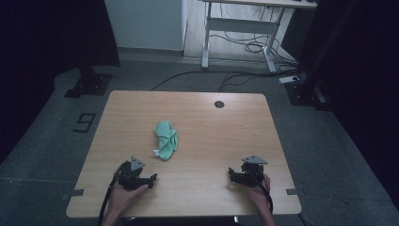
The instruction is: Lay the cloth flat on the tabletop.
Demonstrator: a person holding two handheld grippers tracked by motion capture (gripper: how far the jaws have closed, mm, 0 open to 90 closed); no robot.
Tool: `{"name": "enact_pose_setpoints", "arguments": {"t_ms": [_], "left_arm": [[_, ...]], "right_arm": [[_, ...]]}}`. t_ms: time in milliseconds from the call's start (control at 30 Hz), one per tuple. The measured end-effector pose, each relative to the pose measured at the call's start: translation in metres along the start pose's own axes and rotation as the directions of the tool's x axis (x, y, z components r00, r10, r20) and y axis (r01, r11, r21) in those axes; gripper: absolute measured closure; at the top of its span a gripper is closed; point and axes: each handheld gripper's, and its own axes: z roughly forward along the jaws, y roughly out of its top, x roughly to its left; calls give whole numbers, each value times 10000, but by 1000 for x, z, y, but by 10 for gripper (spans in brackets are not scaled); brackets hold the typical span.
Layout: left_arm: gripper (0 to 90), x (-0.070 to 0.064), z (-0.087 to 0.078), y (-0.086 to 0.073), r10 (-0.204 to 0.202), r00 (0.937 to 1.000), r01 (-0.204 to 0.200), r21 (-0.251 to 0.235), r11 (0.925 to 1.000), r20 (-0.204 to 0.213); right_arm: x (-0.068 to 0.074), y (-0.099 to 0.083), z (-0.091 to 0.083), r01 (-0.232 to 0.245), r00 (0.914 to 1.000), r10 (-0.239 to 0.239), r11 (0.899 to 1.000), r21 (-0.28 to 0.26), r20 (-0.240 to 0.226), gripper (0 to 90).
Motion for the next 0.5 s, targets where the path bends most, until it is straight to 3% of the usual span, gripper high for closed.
{"name": "enact_pose_setpoints", "arguments": {"t_ms": [500], "left_arm": [[232, -3, -11, 2, -156, 9998, 164, -779, 9968, 105]], "right_arm": [[6, -1, -4, -17, 9997, 12, 9997, -227, -258, 176]]}}
